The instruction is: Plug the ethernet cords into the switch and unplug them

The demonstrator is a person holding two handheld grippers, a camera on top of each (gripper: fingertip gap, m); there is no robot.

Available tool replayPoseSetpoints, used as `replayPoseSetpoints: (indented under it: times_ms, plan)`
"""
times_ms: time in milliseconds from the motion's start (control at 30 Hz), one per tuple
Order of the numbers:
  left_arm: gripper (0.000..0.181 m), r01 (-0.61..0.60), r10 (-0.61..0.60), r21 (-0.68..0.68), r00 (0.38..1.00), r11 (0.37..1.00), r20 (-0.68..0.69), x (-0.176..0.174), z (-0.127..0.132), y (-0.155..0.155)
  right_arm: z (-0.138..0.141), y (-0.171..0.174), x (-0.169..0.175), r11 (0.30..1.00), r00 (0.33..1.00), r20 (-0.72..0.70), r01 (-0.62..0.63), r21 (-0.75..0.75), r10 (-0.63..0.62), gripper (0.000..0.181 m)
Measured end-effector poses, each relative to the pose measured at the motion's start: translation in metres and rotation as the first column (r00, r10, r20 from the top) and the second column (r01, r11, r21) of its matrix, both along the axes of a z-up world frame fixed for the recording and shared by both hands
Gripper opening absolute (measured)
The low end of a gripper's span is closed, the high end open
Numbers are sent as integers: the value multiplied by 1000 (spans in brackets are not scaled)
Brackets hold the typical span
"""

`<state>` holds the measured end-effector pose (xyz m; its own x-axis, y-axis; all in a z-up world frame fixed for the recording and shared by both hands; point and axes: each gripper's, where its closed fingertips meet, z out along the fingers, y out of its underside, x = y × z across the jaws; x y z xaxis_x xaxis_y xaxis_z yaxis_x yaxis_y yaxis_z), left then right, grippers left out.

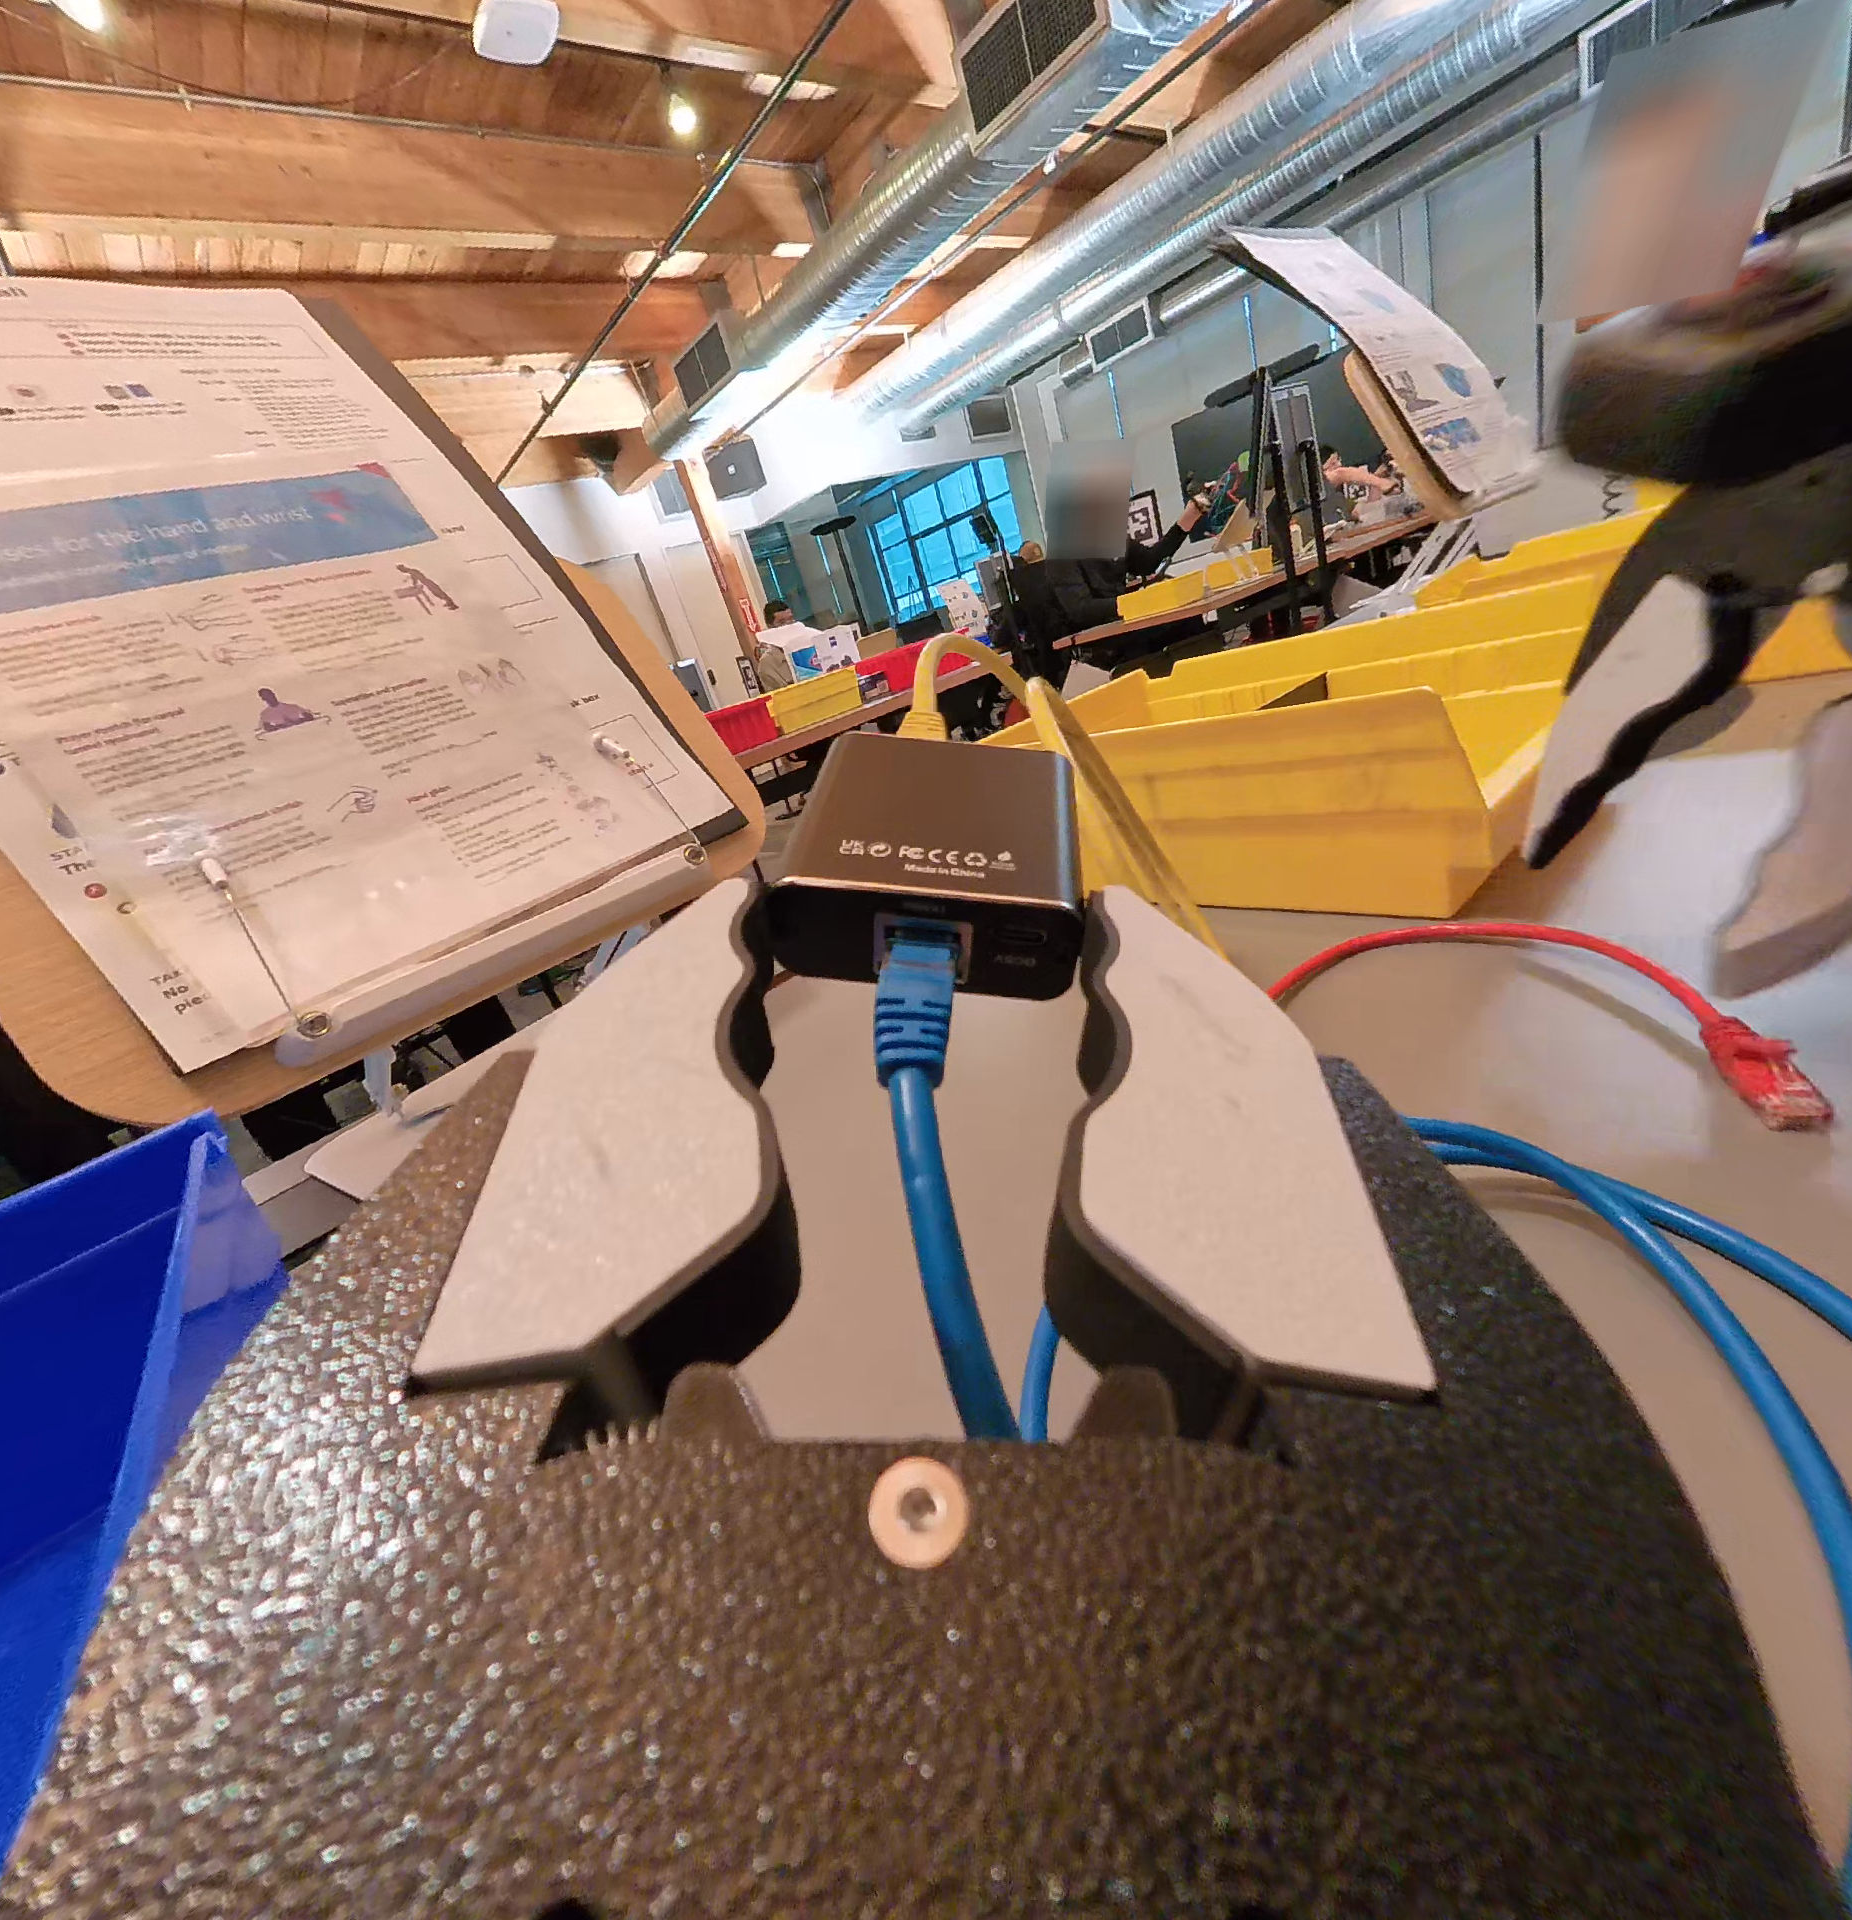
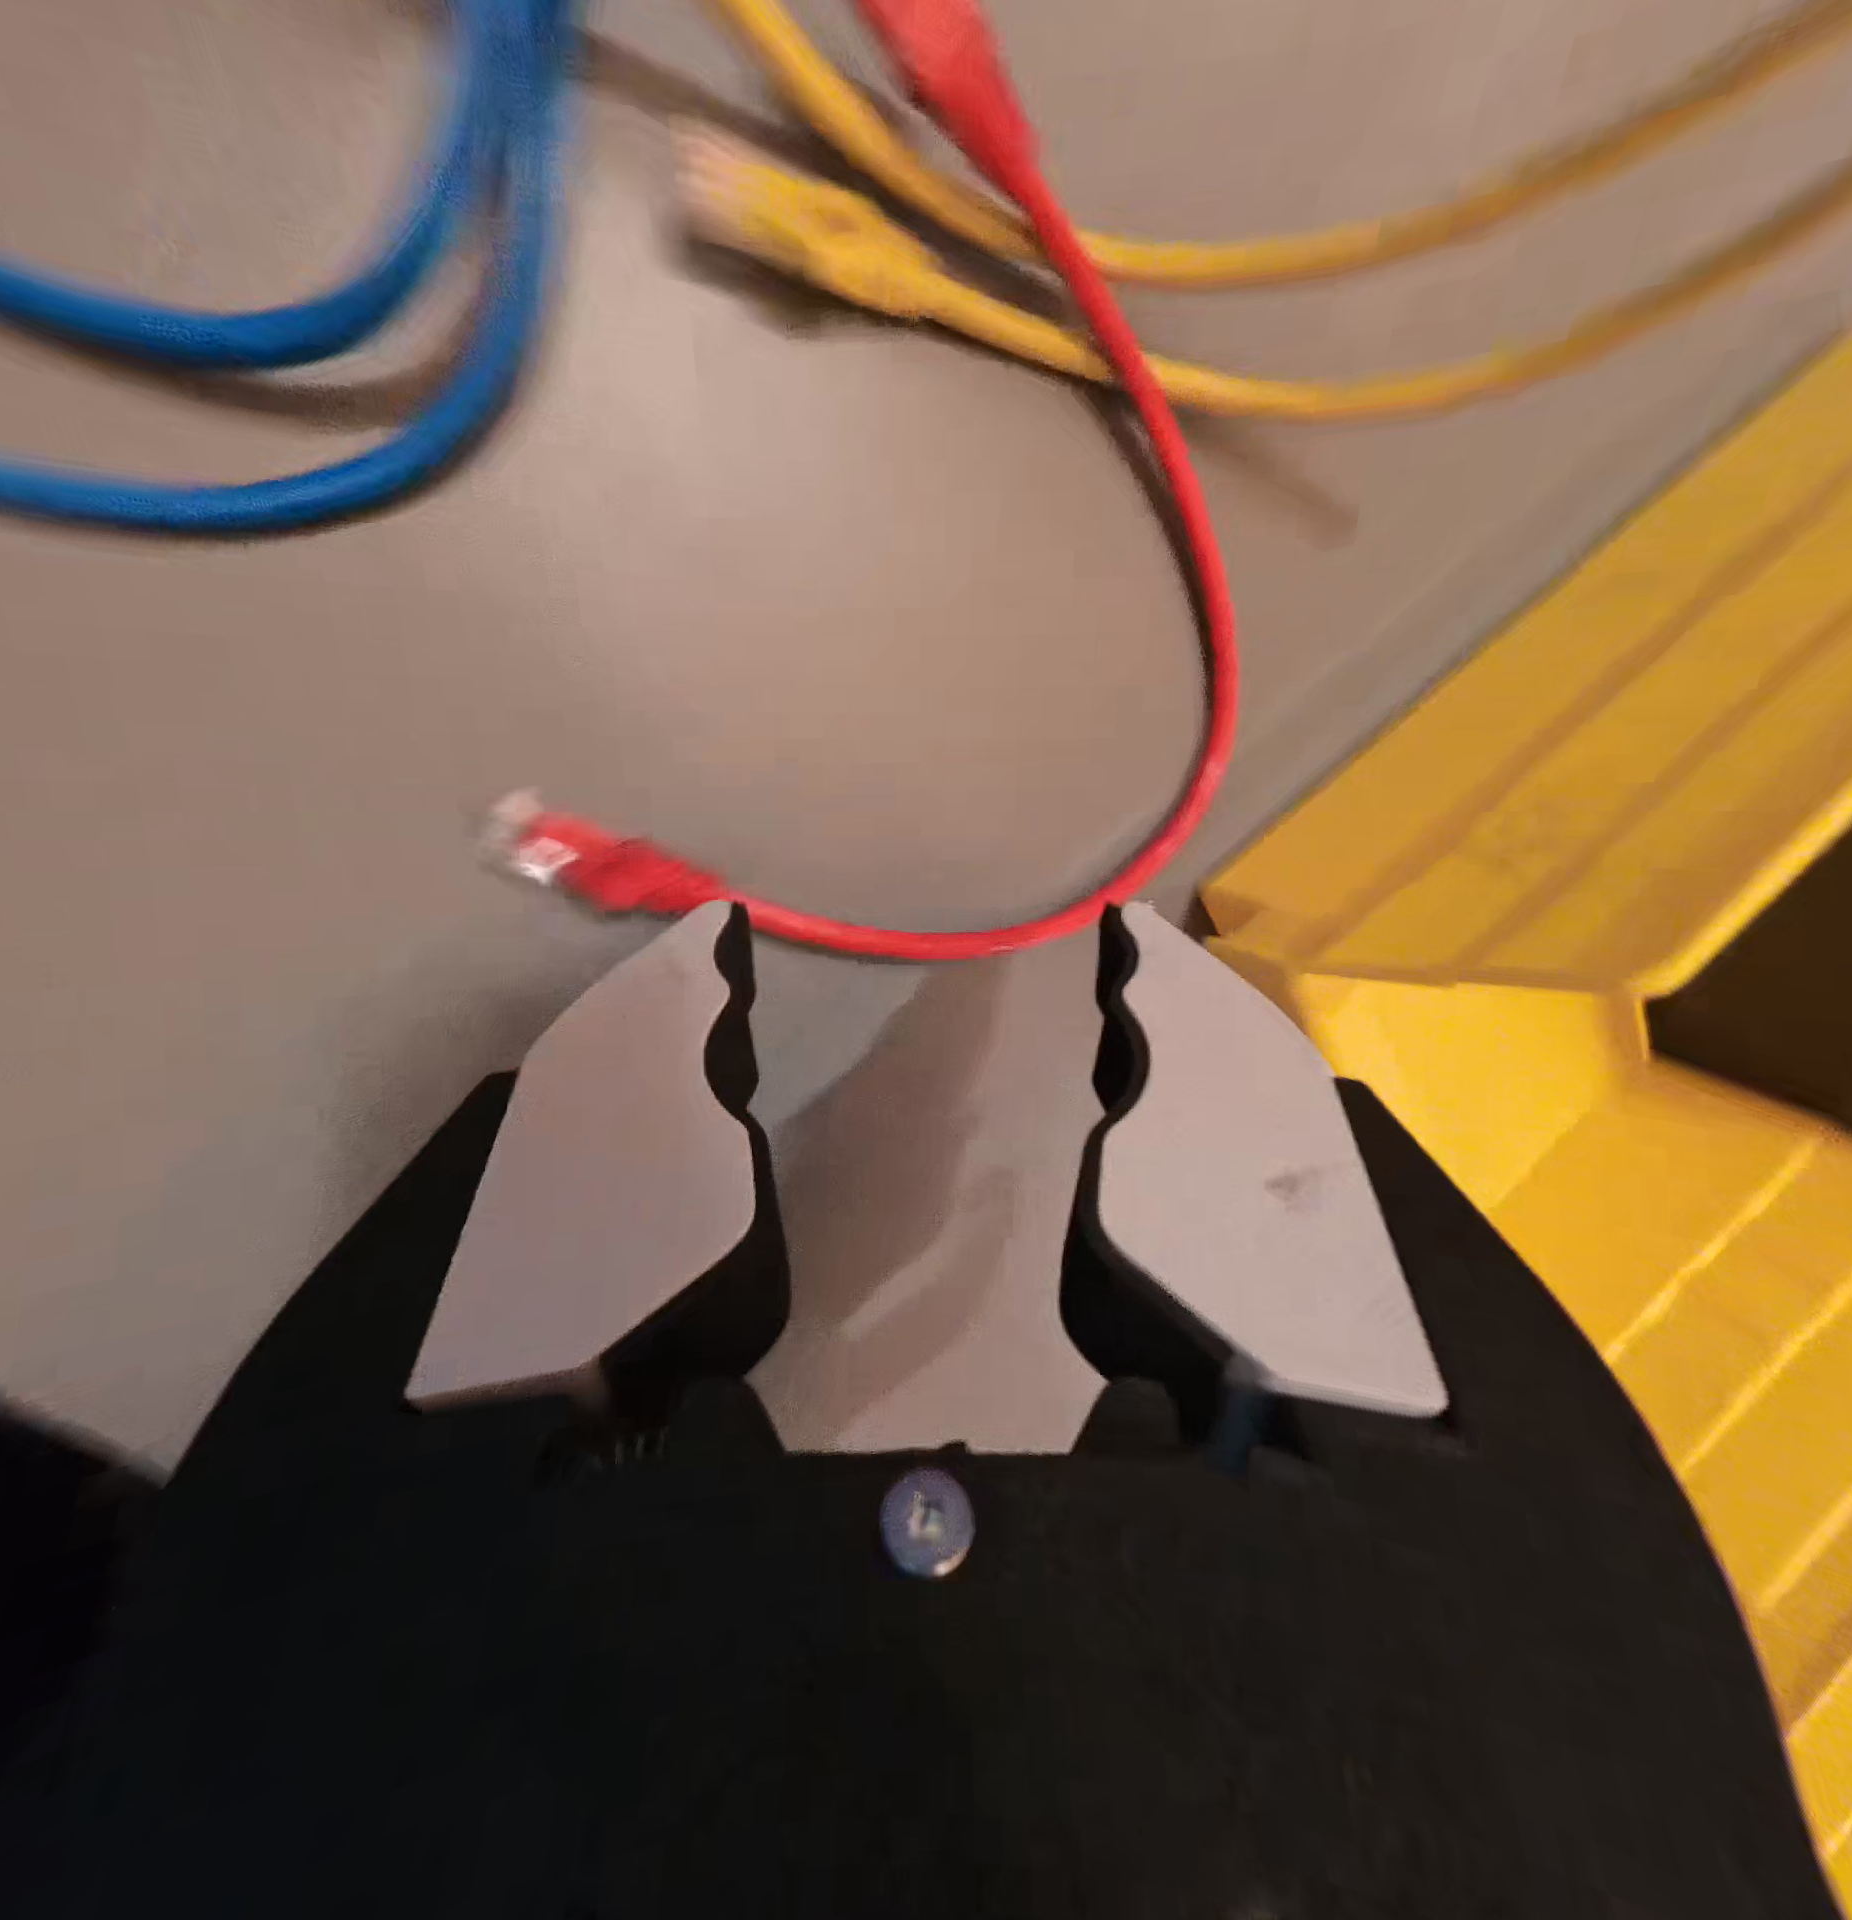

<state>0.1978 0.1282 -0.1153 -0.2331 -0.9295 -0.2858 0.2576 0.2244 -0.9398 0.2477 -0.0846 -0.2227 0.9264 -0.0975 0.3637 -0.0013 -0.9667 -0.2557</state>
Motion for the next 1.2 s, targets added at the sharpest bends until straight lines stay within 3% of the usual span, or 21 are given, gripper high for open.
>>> replayPoseSetpoints:
  times_ms: [67, 167, 267, 367, 600, 733, 900, 967, 1033, 1100, 1200]
  plan:
    - [57, 7, -7, -4, 1000, 1000, -3, 0, -1, -1, 5, 0, -29, 982, 981, -42, -187, 18, 187, 65]
    - [57, 18, -18, -2, 1000, 1000, -8, 1, -2, -3, 8, -1, -40, 955, 954, -36, -296, 23, 297, 50]
    - [57, 23, -23, -1, 1000, 1000, -9, 0, -2, -4, 1, 5, -49, 944, 936, -123, -322, 73, 329, 40]
    - [57, 24, -24, -7, 1000, 1000, -12, 1, -2, -3, -9, 7, -47, 934, 926, -118, -356, 35, 358, 26]
    - [57, 34, -34, -7, 999, 999, -14, 1, -2, -5, -23, 16, -49, 919, 906, -159, -395, 23, 393, 23]
    - [57, 34, -34, -7, 999, 999, -14, 1, -2, -5, -25, 17, -53, 937, 909, -230, -348, 39, 348, 17]
    - [57, 30, -30, -9, 999, 1000, -21, 2, -4, -4, -20, 34, -62, 886, 844, -271, -435, 158, 463, 14]
    - [57, 23, -23, -9, 1000, 1000, -19, 2, -3, -2, 1, 45, -50, 872, 869, -132, -449, 196, 477, 14]
    - [57, 20, -21, -14, 1000, 1000, -16, 2, -3, -1, 39, 59, -46, 828, 878, 32, -461, 320, 477, 13]
    - [57, 21, -21, -16, 1000, 1000, -19, 2, -3, -1, 86, 66, -39, 770, 896, 202, -443, 460, 395, 13]
    - [57, 25, -25, -12, 999, 1000, -20, 2, -4, -2, 145, 54, -44, 661, 913, 291, -408, 629, 287, 13]
